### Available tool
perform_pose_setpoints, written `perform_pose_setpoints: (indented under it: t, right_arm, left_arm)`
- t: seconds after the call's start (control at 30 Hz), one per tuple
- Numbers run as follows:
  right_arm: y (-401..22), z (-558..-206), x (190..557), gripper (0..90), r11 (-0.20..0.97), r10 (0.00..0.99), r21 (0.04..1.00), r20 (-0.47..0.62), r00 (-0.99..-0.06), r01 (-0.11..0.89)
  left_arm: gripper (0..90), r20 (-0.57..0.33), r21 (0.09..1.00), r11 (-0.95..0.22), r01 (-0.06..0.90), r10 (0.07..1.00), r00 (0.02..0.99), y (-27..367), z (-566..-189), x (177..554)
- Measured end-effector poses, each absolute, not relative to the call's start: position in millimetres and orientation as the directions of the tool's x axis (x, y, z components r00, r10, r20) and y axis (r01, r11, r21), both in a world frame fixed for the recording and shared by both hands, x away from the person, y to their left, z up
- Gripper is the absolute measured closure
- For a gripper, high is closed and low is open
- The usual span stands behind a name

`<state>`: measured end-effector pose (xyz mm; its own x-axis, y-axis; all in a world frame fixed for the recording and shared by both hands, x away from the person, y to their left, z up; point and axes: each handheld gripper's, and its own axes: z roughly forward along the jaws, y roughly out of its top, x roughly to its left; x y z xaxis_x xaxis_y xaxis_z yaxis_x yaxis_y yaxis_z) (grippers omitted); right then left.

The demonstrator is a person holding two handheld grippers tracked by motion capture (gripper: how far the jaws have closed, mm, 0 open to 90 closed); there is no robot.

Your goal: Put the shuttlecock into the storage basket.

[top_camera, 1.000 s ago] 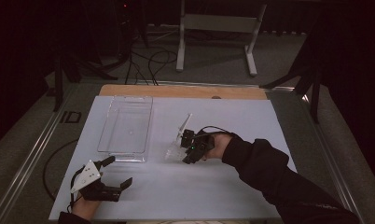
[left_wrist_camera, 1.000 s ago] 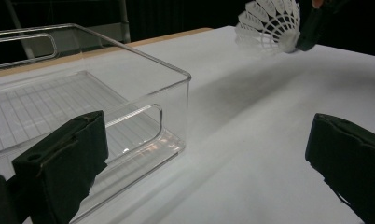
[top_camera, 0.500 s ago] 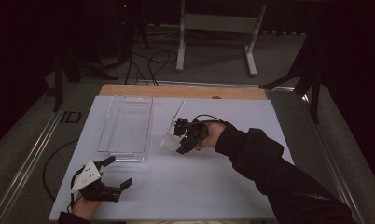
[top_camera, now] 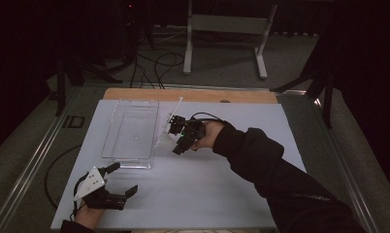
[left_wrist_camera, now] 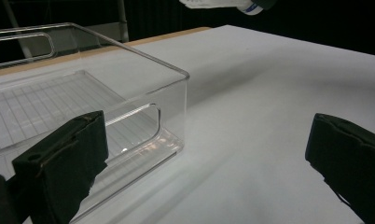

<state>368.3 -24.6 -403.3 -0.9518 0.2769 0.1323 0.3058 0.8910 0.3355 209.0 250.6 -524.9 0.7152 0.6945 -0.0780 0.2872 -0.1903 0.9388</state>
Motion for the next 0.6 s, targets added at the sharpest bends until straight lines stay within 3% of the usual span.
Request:
perform_pose_setpoints:
  t: [0.6]
  right_arm:
    - [16.7, -406.9, 367.3, 65.9, 0.868, 0.297, 0.361, 0.173, -0.939, 0.340]
  left_arm:
    - [0.0, -0.083, 0.939, -0.188, 0.289, 0.691, 0.718, 251.0, -525.4, 209.6]
